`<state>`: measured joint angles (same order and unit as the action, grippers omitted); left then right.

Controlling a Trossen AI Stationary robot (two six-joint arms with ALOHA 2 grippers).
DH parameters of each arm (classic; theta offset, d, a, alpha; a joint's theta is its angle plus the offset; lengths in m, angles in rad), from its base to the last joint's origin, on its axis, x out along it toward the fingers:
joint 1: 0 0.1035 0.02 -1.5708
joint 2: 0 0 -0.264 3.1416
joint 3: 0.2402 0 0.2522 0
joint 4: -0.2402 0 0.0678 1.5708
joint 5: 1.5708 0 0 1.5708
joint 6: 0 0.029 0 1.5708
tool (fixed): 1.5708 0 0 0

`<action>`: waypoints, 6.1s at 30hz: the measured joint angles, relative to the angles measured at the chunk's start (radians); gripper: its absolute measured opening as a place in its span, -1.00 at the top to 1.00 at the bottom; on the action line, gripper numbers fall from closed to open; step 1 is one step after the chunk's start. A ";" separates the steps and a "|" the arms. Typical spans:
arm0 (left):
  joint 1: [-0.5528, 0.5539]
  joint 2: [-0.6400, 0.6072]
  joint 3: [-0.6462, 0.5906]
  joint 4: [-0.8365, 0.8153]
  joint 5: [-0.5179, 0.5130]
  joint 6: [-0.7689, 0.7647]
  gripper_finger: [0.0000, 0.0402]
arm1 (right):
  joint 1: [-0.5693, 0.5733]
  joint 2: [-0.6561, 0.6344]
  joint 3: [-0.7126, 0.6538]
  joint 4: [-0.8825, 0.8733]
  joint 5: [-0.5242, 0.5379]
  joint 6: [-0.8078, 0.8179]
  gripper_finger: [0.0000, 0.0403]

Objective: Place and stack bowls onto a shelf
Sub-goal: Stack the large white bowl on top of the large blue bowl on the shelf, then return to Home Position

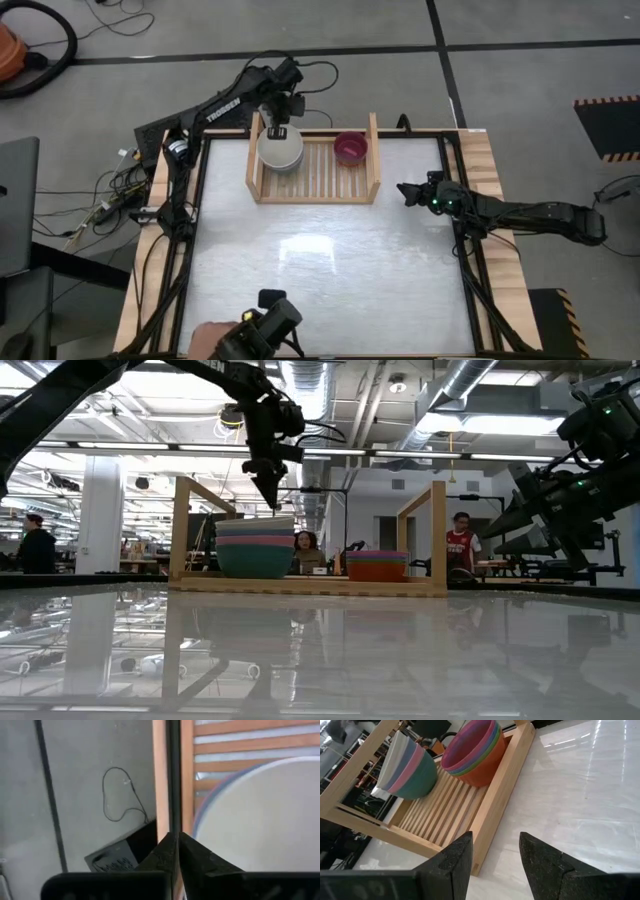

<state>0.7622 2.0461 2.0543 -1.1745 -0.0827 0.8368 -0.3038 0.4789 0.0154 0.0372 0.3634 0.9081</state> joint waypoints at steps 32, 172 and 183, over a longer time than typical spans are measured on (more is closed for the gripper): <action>-0.120 -0.178 0.176 0.109 -0.030 -0.347 1.00 | 0.000 -0.003 -0.001 0.124 -0.054 -0.090 0.06; -0.834 -1.910 -2.048 1.211 0.024 -1.077 1.00 | 0.242 -0.433 -0.006 -0.008 -0.408 -0.662 0.06; -0.834 -1.910 -2.048 1.211 0.024 -1.077 1.00 | 0.242 -0.433 -0.006 -0.007 -0.408 -0.663 0.06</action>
<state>-0.0719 0.1356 0.0067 0.0366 -0.0589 -0.2398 -0.0616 0.0456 0.0090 0.0299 -0.0448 0.2451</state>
